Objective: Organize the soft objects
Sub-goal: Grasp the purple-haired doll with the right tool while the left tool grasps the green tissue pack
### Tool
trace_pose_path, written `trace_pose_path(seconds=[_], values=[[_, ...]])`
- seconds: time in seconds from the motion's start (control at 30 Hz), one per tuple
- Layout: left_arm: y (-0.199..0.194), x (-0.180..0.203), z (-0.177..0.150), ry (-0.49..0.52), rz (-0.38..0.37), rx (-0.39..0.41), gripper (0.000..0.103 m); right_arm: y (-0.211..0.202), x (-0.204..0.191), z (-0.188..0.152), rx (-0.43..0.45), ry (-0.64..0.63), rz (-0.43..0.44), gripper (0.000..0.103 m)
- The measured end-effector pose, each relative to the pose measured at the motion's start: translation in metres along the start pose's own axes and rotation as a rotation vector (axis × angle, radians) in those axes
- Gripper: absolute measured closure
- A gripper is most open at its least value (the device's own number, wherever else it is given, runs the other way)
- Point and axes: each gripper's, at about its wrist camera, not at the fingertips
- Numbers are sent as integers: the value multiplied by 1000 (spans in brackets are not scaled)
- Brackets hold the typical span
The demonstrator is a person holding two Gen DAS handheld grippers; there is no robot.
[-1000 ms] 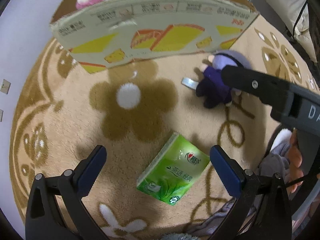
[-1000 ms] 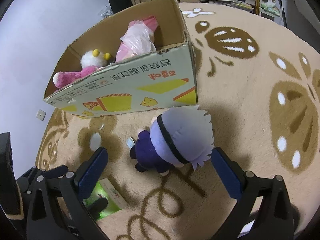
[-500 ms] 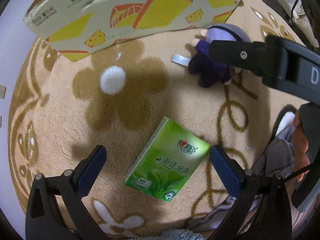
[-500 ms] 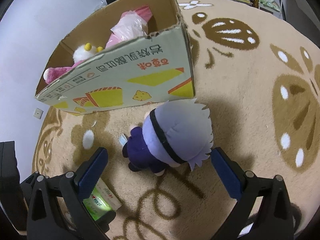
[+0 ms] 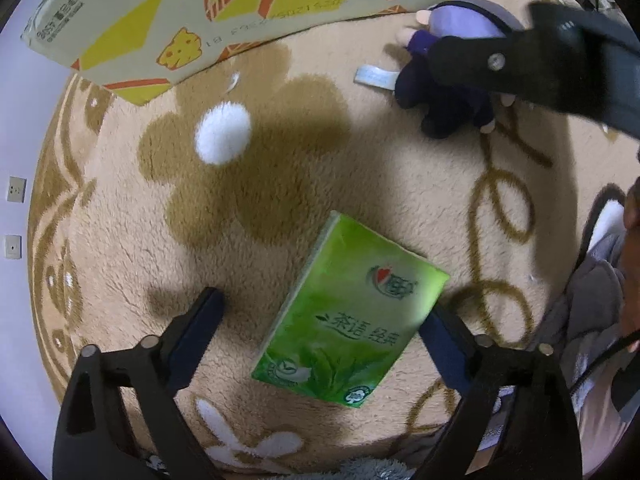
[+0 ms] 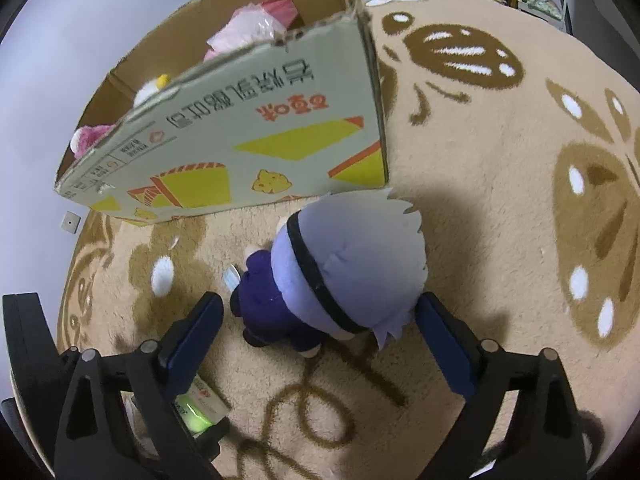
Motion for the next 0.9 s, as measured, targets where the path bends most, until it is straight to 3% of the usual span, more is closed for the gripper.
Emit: trace_pose_path(seconds=[0.1,0.13,0.17,0.5,0.53,0.57,0.9], values=[[-6,0,-2,3,-2,24,34,2,-3,0,5,-8,-15,9],[-8,-1,-1,-1,10,39,48,2,-3,0,11,-5,-15,12],[-10,-3,0,-9,21,46,50,1,-2,1,18,-3,-15,15],[-21,-20,0,-71,26,109,50,-6,-1,1,46,-8,-7,34],[-21,-23,-1,-77,32,113,50,-8,-1,1,52,-8,-7,38],[-23,-26,-1,-84,38,117,50,-9,-1,1,60,-8,-10,50],[-44,-39,-8,-146,37,200,50,-24,2,-2,103,-3,4,56]])
Point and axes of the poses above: each gripper's, at about its wrist camera, not at the fingertips, and y roughly the way its jaws point, x to its right, z to its top, and after that the axes turned 1 degree about -z, right-handed
